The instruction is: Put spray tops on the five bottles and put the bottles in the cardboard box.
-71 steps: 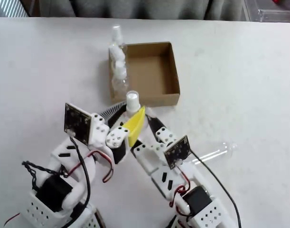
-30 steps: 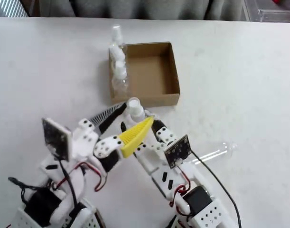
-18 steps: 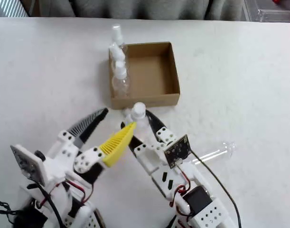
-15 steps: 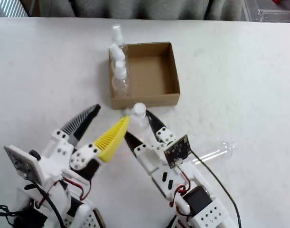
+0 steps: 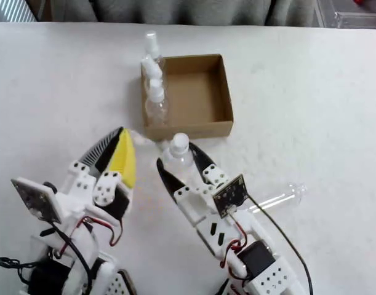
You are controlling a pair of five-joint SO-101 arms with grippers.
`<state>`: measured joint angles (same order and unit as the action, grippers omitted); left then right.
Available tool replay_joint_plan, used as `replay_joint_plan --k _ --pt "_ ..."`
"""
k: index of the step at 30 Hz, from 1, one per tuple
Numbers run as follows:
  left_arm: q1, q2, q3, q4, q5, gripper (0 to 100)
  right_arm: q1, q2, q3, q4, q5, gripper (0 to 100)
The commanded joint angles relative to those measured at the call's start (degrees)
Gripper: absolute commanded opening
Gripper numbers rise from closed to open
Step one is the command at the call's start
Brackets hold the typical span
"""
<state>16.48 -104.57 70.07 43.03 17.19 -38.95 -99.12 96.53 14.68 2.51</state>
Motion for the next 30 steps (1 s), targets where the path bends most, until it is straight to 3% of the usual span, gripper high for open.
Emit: replay_joint_plan --k 1,6,13,26,30 --pt "0.0 -0.5 -0.1 -1.6 0.7 2 0.2 -0.7 0.5 0.0 -0.4 1.6" --pt "7.1 -0.5 -0.1 1.8 0.5 2 0.2 -0.7 0.5 0.0 -0.4 1.6" --pt "17.5 -0.5 -0.1 4.1 -4.9 2 0.2 -0.7 0.5 0.0 -0.3 1.6" --pt "21.0 0.2 0.4 3.5 -5.0 2 0.2 -0.7 0.5 0.0 -0.3 1.6" --pt "20.6 7.0 0.1 -1.8 -5.0 2 0.2 -0.7 0.5 0.0 -0.3 1.6"
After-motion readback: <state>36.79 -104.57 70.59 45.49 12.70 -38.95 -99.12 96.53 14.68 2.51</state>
